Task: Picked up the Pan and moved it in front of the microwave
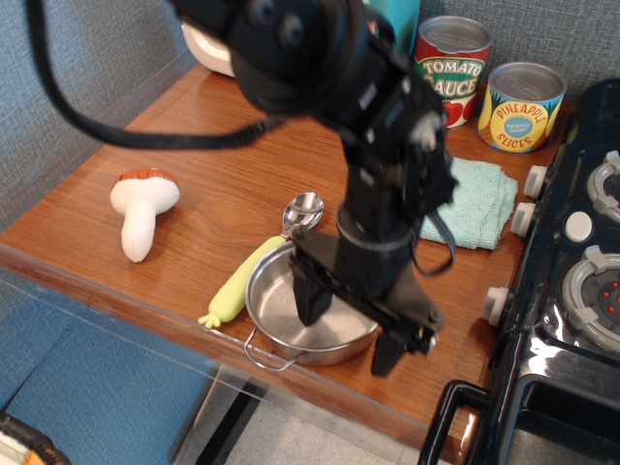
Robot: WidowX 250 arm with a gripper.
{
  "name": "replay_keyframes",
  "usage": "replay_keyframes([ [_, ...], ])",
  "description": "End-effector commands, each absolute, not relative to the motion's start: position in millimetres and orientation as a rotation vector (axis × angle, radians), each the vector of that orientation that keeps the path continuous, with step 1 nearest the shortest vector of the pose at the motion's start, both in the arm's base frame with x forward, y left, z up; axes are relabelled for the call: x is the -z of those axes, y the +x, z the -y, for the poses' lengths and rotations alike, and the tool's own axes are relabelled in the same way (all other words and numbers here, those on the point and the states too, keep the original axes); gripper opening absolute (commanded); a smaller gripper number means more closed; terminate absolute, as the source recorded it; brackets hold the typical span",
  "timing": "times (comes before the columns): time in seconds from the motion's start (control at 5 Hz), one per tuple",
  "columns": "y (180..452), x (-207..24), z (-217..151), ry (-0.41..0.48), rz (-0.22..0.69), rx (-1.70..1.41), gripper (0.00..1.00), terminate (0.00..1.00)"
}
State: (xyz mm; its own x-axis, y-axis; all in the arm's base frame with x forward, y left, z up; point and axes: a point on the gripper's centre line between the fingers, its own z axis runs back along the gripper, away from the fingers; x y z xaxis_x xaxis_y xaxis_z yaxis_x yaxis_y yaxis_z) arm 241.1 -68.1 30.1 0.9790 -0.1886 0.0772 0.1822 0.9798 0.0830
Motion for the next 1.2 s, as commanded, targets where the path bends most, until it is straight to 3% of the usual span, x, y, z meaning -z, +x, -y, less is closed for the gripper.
replay_keyframes([
  [0.0, 241, -16, 62, 0.079, 0.081, 0.177, 1.00, 0.00],
  [0.2, 243, -17, 62, 0.076, 0.087, 0.193, 0.00, 0.00],
  [0.6, 245, -28, 64, 0.096, 0.122, 0.265, 0.00, 0.00],
  [0.8, 251, -55, 73, 0.064, 0.190, 0.312, 0.00, 0.00],
  [1.0, 276, -106, 66, 0.037, 0.289, 0.281, 0.00, 0.00],
])
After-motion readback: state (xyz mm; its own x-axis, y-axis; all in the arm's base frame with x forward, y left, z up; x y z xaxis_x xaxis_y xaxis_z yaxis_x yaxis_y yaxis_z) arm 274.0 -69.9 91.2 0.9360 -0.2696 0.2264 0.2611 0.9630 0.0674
